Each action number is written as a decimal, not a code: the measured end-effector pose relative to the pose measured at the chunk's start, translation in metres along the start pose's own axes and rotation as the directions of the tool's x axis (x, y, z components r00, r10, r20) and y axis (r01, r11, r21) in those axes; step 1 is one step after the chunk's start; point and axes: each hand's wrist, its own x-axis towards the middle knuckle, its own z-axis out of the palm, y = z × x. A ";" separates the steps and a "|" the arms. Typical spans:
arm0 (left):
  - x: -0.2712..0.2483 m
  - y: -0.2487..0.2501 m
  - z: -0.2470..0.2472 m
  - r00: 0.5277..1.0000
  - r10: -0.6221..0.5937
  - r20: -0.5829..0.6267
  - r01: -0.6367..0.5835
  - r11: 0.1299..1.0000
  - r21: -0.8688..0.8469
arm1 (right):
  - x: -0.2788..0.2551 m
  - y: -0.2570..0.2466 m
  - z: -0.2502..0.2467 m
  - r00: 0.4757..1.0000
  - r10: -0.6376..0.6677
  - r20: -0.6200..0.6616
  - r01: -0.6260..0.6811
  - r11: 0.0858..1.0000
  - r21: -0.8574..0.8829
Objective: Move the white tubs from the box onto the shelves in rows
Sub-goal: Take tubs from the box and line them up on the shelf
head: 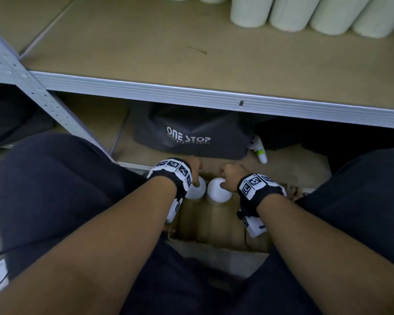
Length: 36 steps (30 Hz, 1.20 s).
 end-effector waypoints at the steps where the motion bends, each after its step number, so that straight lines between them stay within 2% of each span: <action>1: 0.009 -0.003 0.009 1.000 -0.019 0.018 0.019 1.000 -0.001 | 0.005 0.003 0.011 1.000 0.015 0.027 -0.014 1.000 -0.016; 7: 0.063 -0.026 0.067 0.997 -0.077 -0.033 0.079 0.994 0.079 | 0.033 0.014 0.057 0.993 0.071 0.090 -0.078 0.993 0.083; 12: 0.089 -0.025 0.094 0.997 -0.075 0.013 0.073 0.993 0.092 | 0.051 0.012 0.078 0.988 0.090 0.124 -0.106 0.986 0.127; 17: 0.082 -0.015 0.098 0.997 -0.077 -0.019 0.079 0.986 0.147 | 0.065 0.011 0.093 0.983 0.099 0.155 -0.117 0.987 0.106; 20: 0.083 -0.014 0.102 0.980 -0.167 -0.103 0.175 0.982 0.068 | 0.070 0.011 0.099 0.981 0.109 0.159 -0.126 0.986 0.105; 24: 0.083 -0.010 0.107 0.968 -0.167 -0.186 0.195 0.970 0.143 | 0.074 0.011 0.103 0.981 0.113 0.155 -0.133 0.984 0.123; 33: 0.086 -0.012 0.107 0.972 -0.154 -0.180 0.180 0.974 0.136 | 0.078 0.007 0.106 0.984 0.158 0.085 -0.174 0.960 0.222; 36: 0.084 -0.014 0.103 0.983 -0.153 -0.101 0.164 0.980 0.115 | 0.075 0.006 0.102 0.983 0.150 0.111 -0.172 0.958 0.230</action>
